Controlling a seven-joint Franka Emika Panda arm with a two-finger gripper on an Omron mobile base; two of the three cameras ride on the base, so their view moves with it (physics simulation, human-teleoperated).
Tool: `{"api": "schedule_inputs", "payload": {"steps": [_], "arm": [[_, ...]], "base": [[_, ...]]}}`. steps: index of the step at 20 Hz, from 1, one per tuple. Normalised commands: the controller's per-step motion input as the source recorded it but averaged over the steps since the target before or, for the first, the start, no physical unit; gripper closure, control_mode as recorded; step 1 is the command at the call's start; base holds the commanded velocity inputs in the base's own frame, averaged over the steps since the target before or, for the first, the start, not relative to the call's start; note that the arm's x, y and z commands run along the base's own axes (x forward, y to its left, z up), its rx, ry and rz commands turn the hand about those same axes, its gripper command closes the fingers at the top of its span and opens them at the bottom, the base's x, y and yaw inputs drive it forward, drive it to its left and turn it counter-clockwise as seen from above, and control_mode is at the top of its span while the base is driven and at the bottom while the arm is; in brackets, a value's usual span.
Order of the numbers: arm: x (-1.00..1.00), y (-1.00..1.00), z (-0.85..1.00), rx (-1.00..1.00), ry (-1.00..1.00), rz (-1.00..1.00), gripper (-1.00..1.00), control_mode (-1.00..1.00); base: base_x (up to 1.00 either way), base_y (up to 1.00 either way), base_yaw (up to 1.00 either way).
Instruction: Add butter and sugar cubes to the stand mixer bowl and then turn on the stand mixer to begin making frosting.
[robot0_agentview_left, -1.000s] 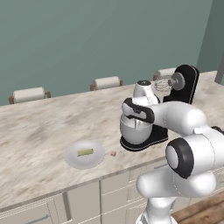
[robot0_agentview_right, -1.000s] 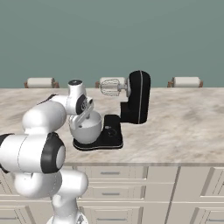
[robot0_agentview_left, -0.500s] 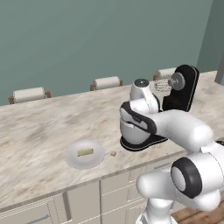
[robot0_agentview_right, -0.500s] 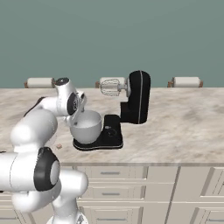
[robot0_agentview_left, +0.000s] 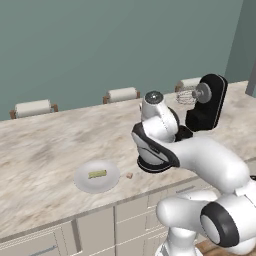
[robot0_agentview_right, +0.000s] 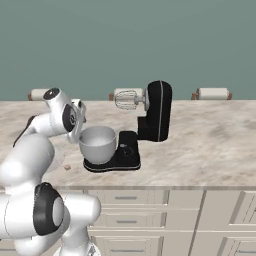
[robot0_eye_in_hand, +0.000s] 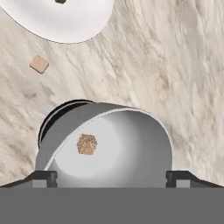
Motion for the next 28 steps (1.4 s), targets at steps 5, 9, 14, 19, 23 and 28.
{"api": "schedule_inputs", "payload": {"steps": [5,9,14,19,23,28], "arm": [[0.00,0.42,0.15,-0.18,0.17,0.17,-1.00,-1.00],[-0.02,0.49,0.00,-0.14,0.36,0.12,-1.00,-1.00],[-0.21,0.18,-0.18,-0.05,0.36,0.15,-1.00,-1.00],[-0.31,0.00,-0.19,0.00,0.34,0.18,-1.00,-1.00],[-0.47,0.00,-0.36,0.00,0.15,0.21,-1.00,-1.00],[-0.37,0.00,-0.39,0.03,0.00,0.18,-1.00,-1.00]], "base": [[0.00,0.00,0.00],[0.00,0.00,0.00],[0.00,0.00,0.00],[0.00,0.00,0.00],[0.00,0.00,0.00],[0.00,0.00,0.00]]}}
